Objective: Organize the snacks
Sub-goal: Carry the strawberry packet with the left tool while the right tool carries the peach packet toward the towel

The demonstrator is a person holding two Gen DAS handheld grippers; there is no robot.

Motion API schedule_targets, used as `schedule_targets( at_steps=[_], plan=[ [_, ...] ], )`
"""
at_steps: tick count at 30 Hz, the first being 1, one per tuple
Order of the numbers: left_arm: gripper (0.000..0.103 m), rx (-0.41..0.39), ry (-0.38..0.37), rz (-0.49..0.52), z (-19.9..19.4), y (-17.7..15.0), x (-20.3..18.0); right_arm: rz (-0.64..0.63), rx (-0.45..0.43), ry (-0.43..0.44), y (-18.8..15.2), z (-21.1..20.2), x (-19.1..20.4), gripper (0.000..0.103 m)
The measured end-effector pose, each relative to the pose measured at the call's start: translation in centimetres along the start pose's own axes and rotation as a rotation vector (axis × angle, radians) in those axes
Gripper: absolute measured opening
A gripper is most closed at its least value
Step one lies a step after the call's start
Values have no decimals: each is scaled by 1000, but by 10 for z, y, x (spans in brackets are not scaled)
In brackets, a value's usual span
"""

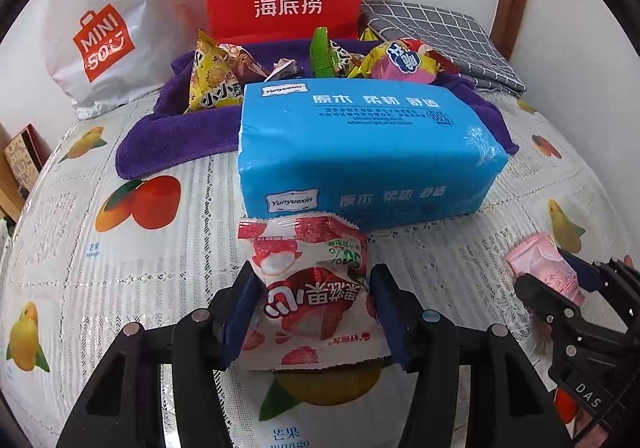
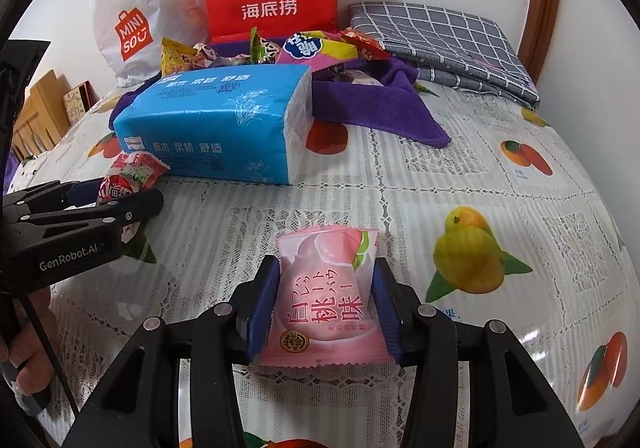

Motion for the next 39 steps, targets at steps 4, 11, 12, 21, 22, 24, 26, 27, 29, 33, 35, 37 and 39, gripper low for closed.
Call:
schedule_targets(
  at_steps=[4, 11, 12, 21, 22, 24, 26, 27, 29, 33, 35, 37, 39],
  plan=[
    [53, -8, -14, -11, -1, 1, 2, 1, 6, 19, 0, 1, 0, 50],
    [50, -21, -31, -35, -4, 0, 5, -6, 7, 63, 0, 1, 4, 65],
    [50, -22, -33, -36, -3, 0, 6, -15, 7, 60, 1, 2, 6, 65],
    [49, -25, -45, -39, -5, -1, 5, -12, -11, 40, -1, -2, 5, 51],
    [48, -25, -47, -37, -5, -1, 4, -17, -16, 38, -1, -3, 6, 46],
    [48, -25, -50, -37, -5, -2, 4, -27, -17, 39, -1, -3, 6, 45],
    [47, -26, -57, -39, -6, -2, 4, -19, -11, 57, 0, -2, 5, 44],
    [47, -28, -61, -42, -7, -2, 4, -8, -4, 66, 0, -2, 3, 43],
    [47, -30, -69, -48, -7, -2, 4, 22, 10, 73, 0, -3, -1, 43],
    [47, -33, -80, -53, -7, -2, 5, 71, 16, 76, 0, -11, -6, 43],
    [47, -31, -85, -54, -7, -1, 5, 84, 11, 73, 1, -20, -9, 43],
    [47, -27, -82, -47, -6, -1, 4, 87, -3, 64, 3, -28, -10, 42],
    [46, -21, -71, -39, -6, -1, 3, 96, -21, 47, 8, -38, -14, 42]
  ],
)
Point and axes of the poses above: each gripper's, at about its wrist camera, not at the fingertips, and z roughly the way its jaws point, x to its left, y to its top, the point moved 6 cm from there along z, roughly the way its jaws point, and after that the axes turned 13 degrees about -y, right-handed, at the moved point
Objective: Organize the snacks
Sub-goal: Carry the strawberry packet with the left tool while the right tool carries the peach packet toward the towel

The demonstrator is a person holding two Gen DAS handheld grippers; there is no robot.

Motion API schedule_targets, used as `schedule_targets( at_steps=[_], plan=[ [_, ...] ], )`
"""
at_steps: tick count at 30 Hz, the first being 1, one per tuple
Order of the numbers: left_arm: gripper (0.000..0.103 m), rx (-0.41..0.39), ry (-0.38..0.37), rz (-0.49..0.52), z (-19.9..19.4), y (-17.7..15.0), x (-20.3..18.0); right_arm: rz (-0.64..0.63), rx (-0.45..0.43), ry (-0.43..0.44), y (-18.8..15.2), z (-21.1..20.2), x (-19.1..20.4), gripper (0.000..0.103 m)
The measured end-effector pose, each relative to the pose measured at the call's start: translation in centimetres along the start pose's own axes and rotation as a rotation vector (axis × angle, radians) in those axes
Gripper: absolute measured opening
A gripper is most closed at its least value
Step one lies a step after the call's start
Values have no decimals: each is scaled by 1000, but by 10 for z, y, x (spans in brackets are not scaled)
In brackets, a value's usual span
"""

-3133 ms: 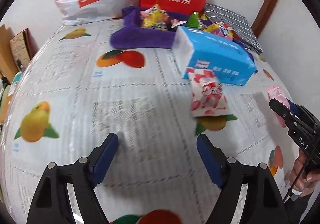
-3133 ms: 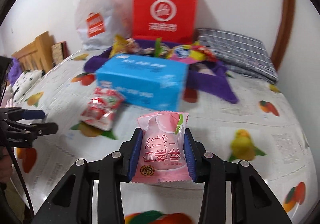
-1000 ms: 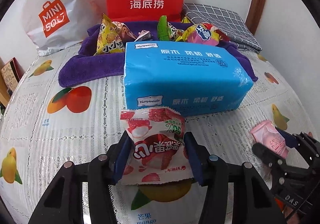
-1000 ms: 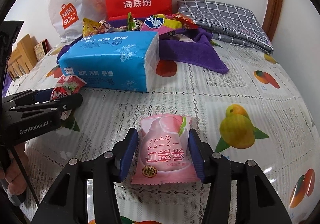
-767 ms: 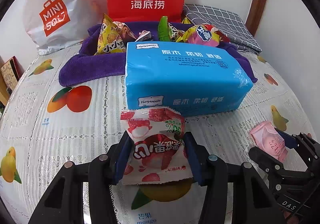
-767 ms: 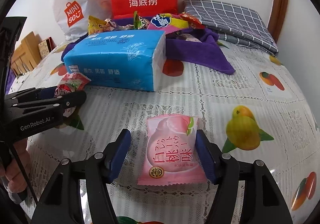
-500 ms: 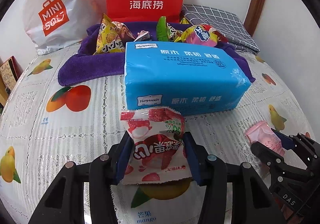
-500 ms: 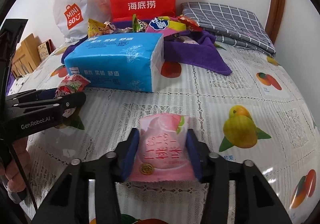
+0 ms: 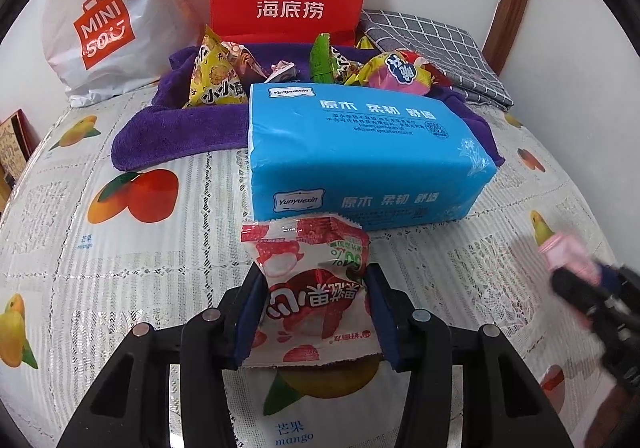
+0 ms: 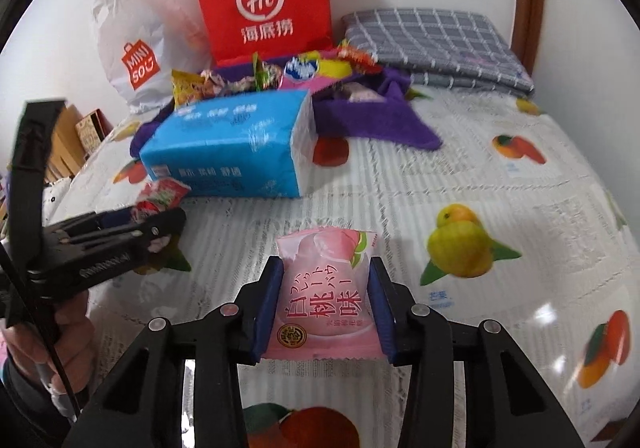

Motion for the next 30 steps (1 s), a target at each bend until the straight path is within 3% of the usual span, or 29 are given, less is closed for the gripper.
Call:
schedule_targets(
  at_steps=[4, 7, 18, 30],
  plan=[
    [46, 20, 4, -8, -6, -3, 2, -8, -40, -69, 14, -18, -4, 42],
    [45, 17, -33, -45, -18, -2, 9, -16, -68, -105, 25, -28, -8, 42],
    [45, -72, -15, -32, -87, 31, 16, -7, -152, -145, 72, -66, 5, 42],
    [45, -127, -12, 23, -134, 62, -1, 28, -199, -131, 107, -95, 12, 42]
  ],
)
Point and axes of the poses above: each gripper's, at about its wrist camera, not at the fingertips, and z roughly the way its jaws point, x to its left, y to its top, the point moved 6 cm from there along z, roughly the way its jaws point, and after that the axes turned 13 degrees about -y, right-handed, at the moved point
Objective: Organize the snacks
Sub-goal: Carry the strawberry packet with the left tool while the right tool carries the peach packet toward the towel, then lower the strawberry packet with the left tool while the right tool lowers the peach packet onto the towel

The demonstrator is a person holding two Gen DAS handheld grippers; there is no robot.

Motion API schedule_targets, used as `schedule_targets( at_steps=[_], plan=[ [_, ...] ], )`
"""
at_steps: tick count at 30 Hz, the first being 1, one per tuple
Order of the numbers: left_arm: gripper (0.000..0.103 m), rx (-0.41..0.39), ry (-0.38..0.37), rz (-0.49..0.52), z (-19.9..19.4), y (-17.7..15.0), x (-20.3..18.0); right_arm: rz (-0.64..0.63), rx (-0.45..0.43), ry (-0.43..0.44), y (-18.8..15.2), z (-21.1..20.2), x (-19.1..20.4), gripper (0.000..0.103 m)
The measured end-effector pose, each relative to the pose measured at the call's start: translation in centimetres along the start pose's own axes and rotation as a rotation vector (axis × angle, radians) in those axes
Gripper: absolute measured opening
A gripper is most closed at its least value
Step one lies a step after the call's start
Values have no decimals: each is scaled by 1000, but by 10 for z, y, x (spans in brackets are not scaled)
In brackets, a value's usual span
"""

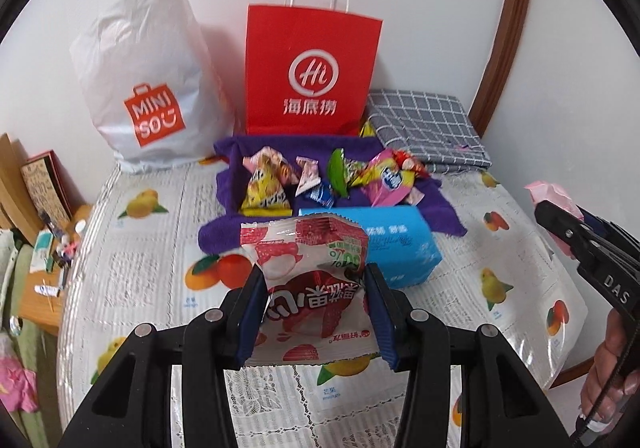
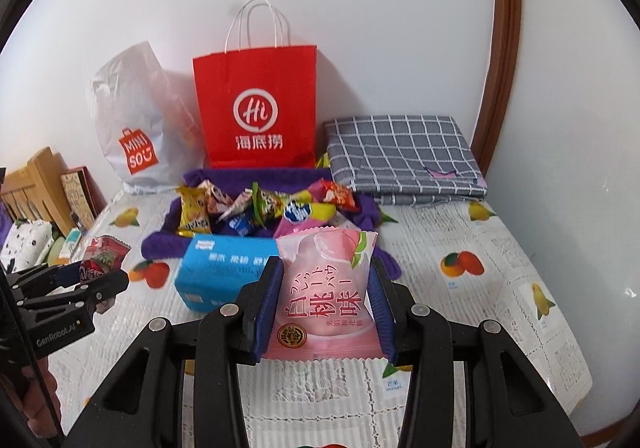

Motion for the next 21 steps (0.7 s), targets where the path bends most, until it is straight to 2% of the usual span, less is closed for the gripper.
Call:
schedule_targets(
  at_steps=[21],
  plan=[
    [45, -39, -31, -28, -35, 42, -7, 27, -67, 52, 41, -31, -7, 42]
  ],
)
Point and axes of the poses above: each gripper's, at about its wrist camera, not at the fingertips, and z roughly the way its jaws point, x to its left, y to its top, the point moved 6 cm from there along z, roughly the way its jaws point, and after that the axes turned 13 degrees about -y, right-handed, at the moved point
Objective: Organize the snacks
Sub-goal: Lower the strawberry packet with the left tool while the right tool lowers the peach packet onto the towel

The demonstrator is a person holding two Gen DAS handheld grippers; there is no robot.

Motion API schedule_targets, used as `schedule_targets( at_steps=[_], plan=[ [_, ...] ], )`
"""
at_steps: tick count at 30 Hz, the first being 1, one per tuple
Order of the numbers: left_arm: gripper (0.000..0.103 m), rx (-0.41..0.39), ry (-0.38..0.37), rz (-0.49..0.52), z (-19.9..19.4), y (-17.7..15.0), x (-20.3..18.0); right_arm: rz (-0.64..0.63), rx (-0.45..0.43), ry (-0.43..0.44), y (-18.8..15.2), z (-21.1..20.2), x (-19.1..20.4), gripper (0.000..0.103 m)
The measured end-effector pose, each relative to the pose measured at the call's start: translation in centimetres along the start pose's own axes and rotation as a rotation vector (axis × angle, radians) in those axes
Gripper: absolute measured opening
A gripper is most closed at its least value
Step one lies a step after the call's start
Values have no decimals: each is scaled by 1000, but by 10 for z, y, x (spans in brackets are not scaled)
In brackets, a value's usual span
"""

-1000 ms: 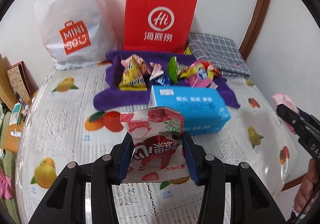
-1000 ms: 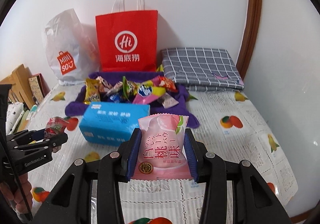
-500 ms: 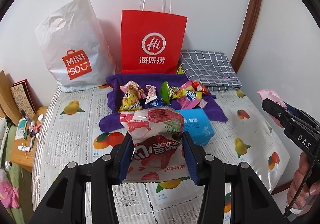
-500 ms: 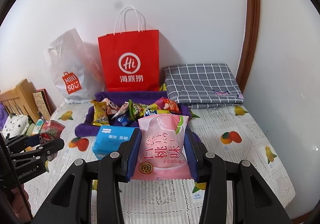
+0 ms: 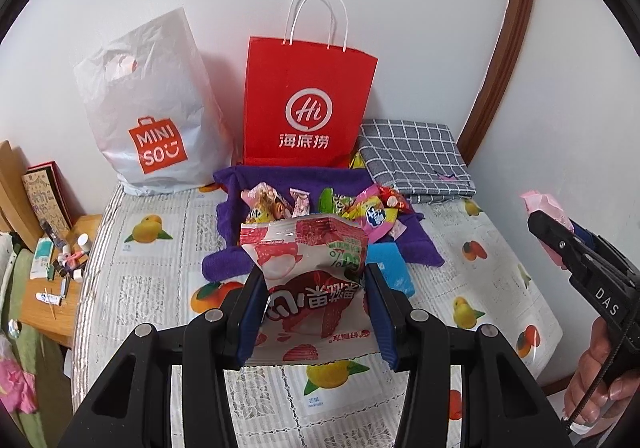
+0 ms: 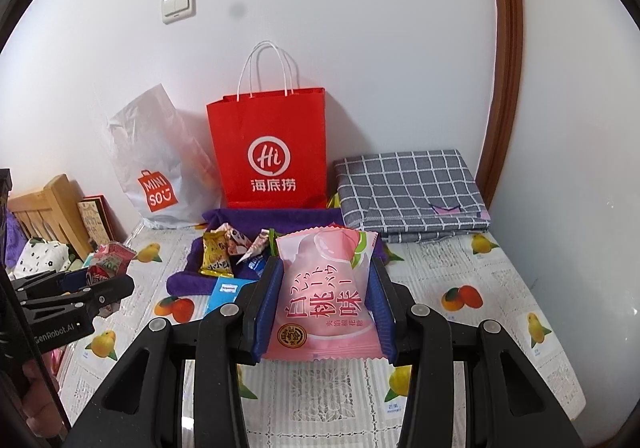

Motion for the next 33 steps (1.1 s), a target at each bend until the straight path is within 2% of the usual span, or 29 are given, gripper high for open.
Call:
schedule_targets(
  at_steps=[19, 33],
  plan=[
    [45, -17, 32, -3, -3, 39, 4, -18, -1, 41, 25, 12, 7, 42],
    [45, -5, 21, -50, 26, 64, 19, -37, 18, 68, 40, 42, 23, 42]
  ],
)
Point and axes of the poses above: each gripper's, at about its wrist camera, not at the fingertips, and z roughly the way its jaws point, x to its left, y to its top, the point moved 6 cm from there along z, roughly the way its jaws point, and after that the axes turned 13 degrees about -y, right-handed, at the moved point
